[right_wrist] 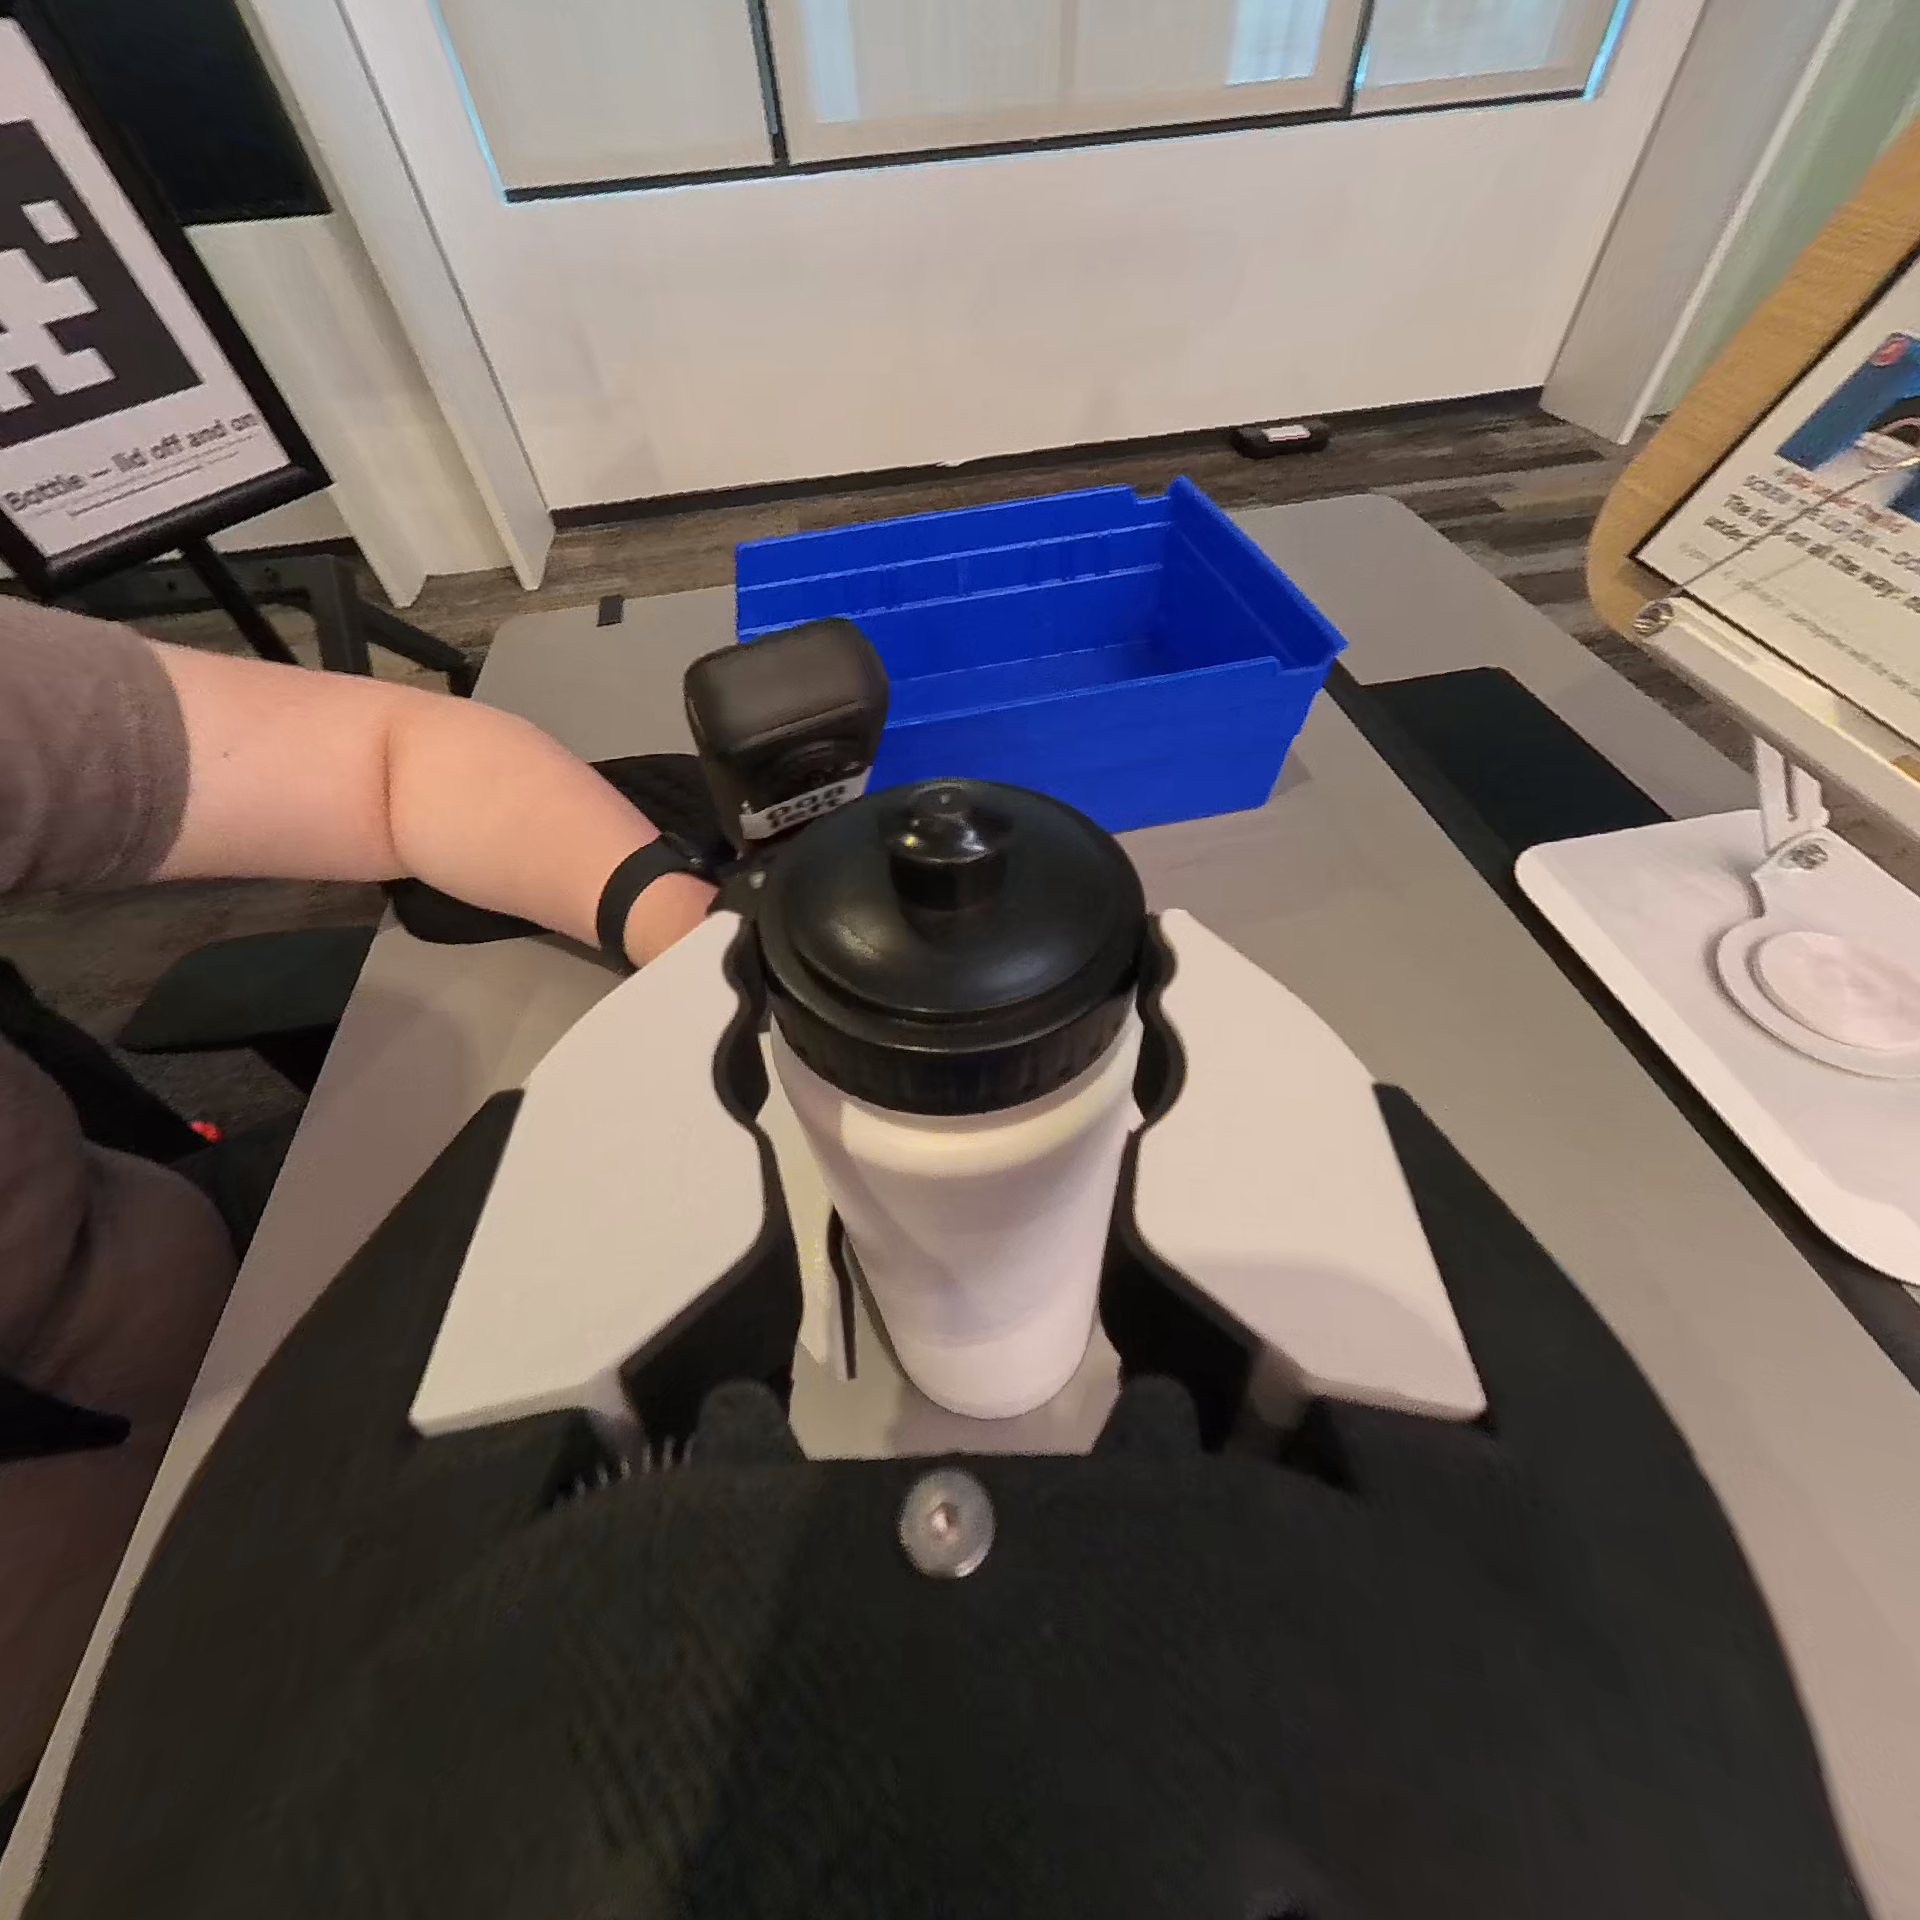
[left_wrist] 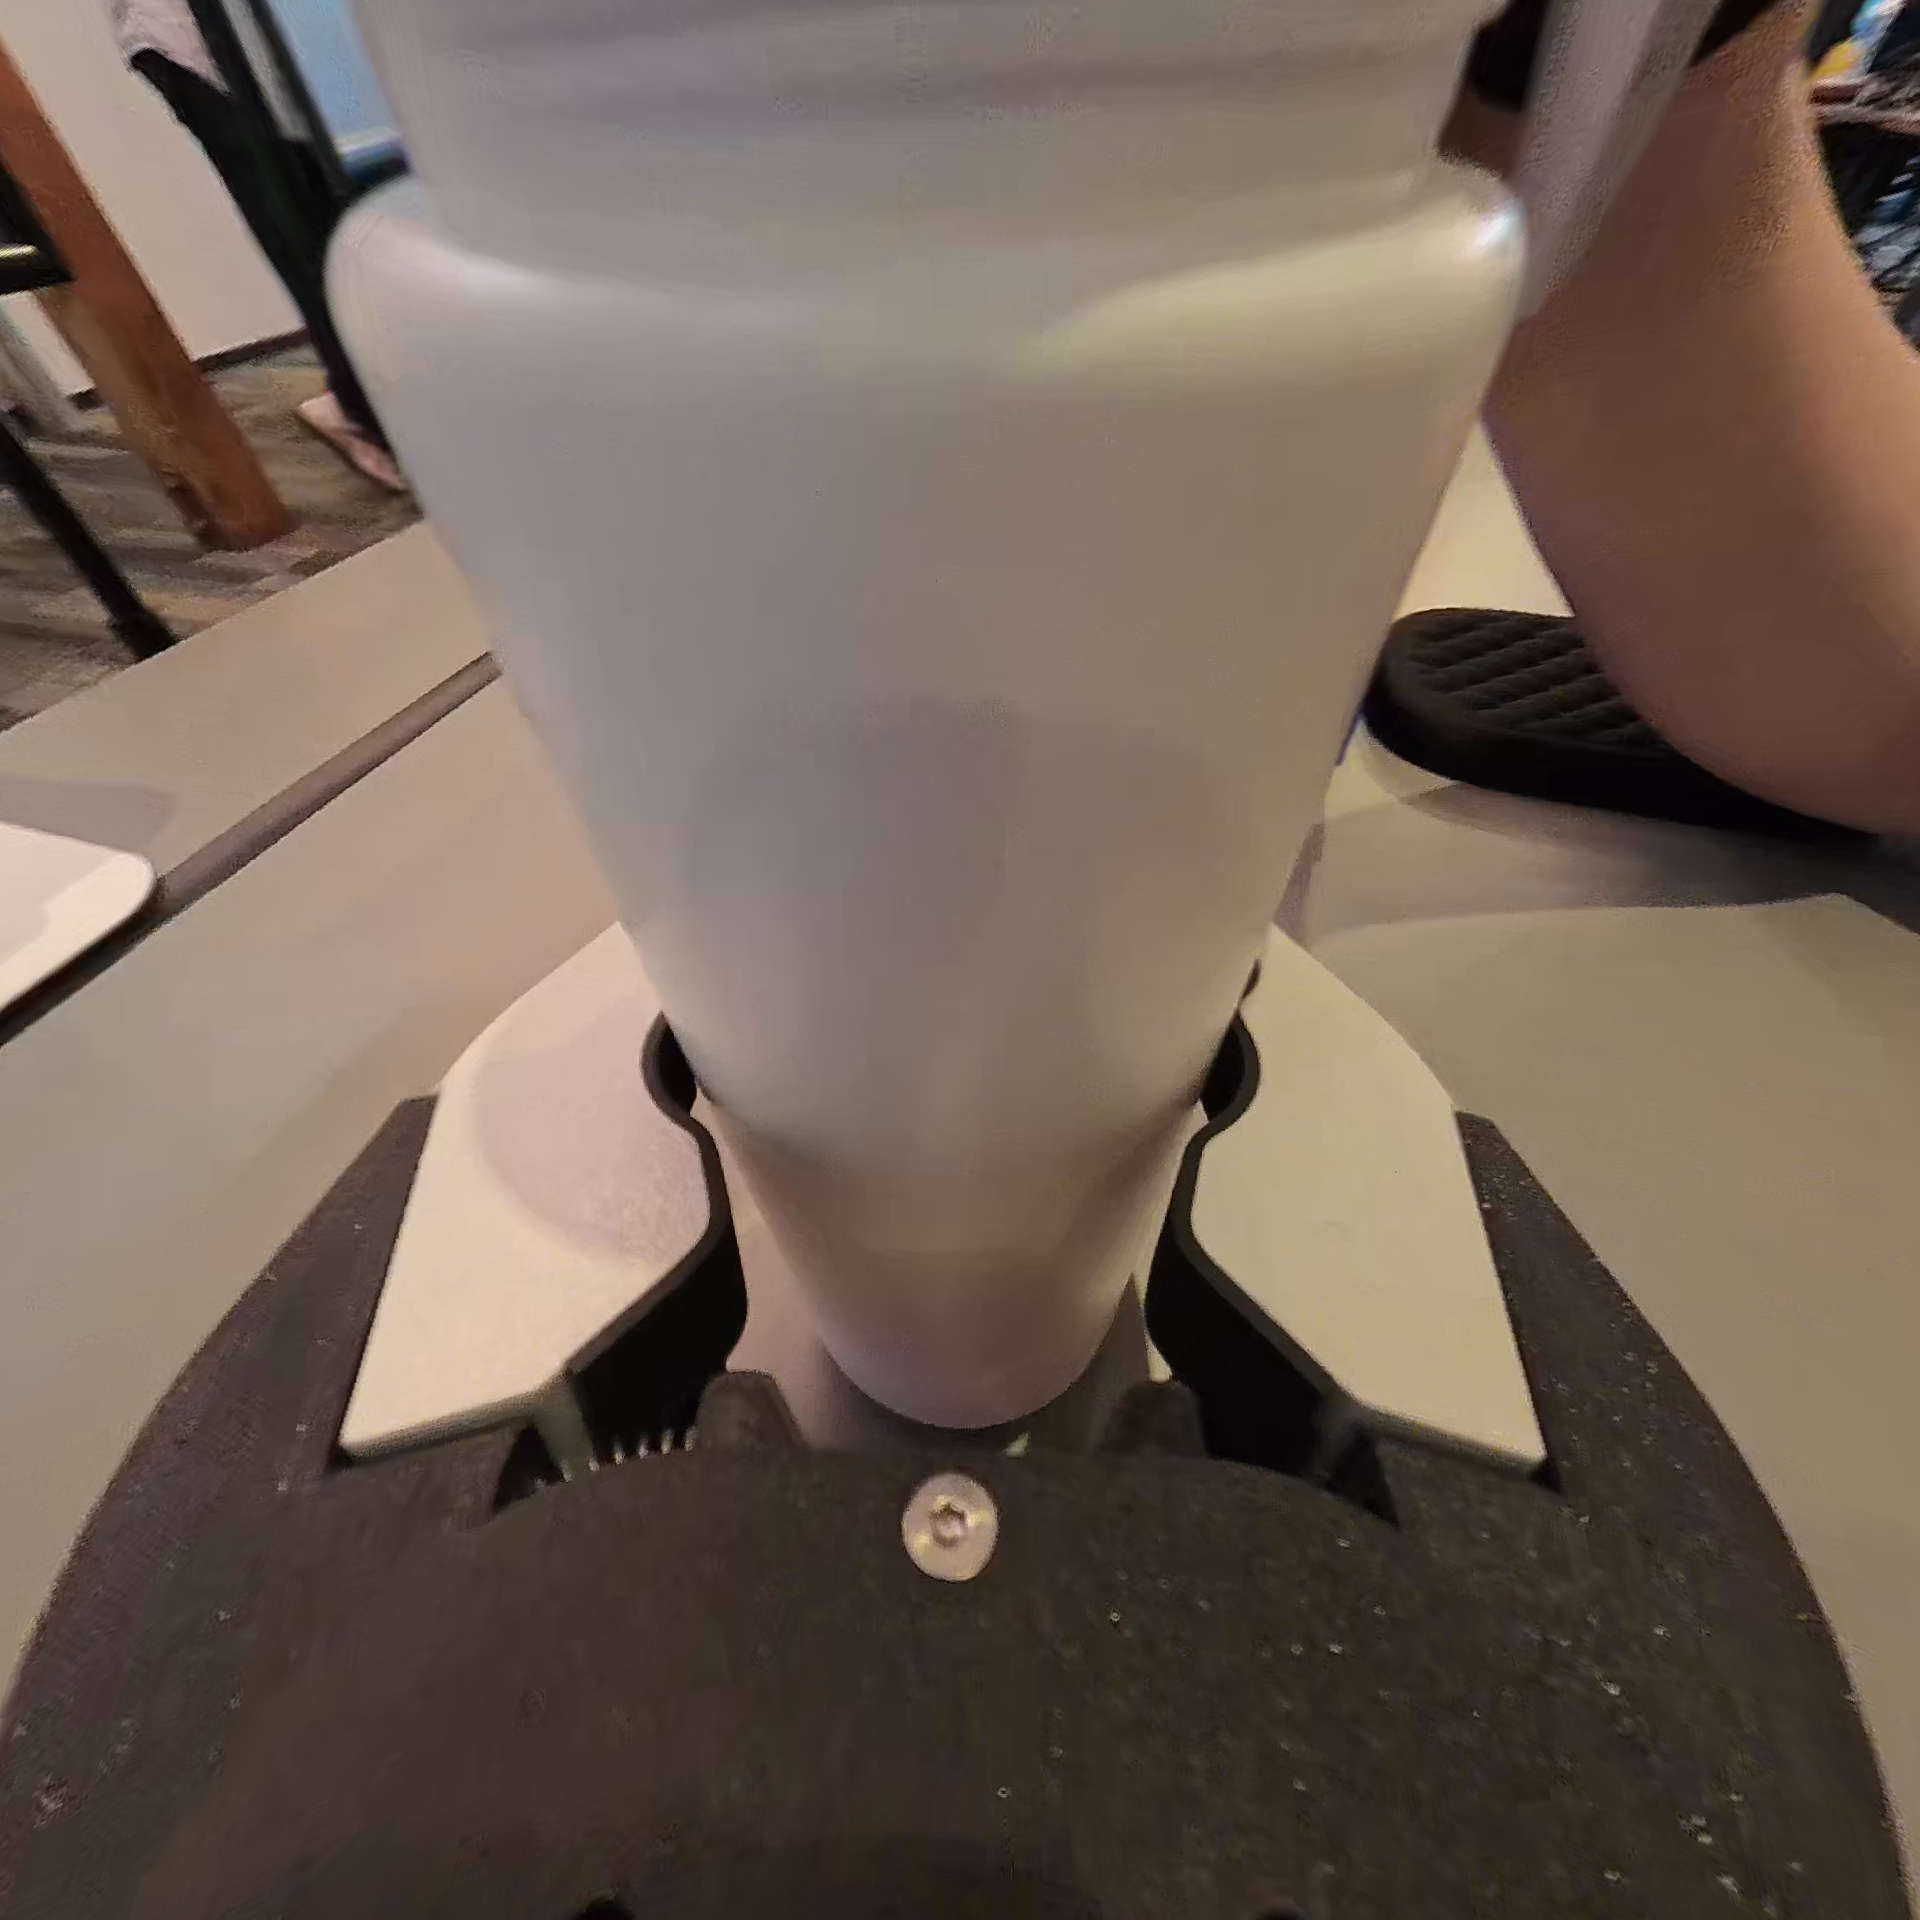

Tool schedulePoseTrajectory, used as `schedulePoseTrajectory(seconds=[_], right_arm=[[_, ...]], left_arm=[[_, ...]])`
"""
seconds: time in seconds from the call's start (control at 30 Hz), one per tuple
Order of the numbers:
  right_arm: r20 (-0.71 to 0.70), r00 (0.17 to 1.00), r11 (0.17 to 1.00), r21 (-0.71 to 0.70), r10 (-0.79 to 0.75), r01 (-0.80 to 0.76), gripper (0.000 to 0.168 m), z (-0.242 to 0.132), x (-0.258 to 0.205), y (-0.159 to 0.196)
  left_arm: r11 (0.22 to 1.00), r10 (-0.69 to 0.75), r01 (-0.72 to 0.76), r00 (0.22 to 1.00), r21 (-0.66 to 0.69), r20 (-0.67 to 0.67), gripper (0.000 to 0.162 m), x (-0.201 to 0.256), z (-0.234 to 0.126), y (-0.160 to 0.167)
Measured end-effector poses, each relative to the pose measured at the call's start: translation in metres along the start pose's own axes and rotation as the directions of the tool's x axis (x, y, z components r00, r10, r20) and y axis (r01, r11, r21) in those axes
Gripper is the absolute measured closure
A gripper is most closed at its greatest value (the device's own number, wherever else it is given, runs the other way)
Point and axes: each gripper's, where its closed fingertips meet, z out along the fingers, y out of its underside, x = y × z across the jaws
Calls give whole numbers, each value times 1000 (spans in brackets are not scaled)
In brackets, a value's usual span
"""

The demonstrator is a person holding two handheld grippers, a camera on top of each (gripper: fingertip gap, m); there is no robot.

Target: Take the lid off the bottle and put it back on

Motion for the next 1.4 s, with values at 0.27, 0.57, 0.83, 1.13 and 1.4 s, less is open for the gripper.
schedulePoseTrajectory(seconds=[0.27,0.57,0.83,1.13,1.4], right_arm=[[-212,974,994,89,74,-57,98,8,14,-4],[27,996,985,143,90,-93,96,-5,4,-10],[212,977,997,79,-4,-13,90,-13,-17,2],[50,998,998,47,28,-30,98,-4,-3,1],[-124,989,996,65,74,-66,98,5,8,-4]], left_arm=[[998,-44,49,987,-30,155,65,-20,-3,3],[999,-32,32,999,7,-24,65,-2,0,-1],[999,31,-29,990,16,-136,65,21,3,-1],[999,-11,9,999,-44,-44,66,9,3,1],[997,-55,55,998,-48,-10,65,-2,0,2]])
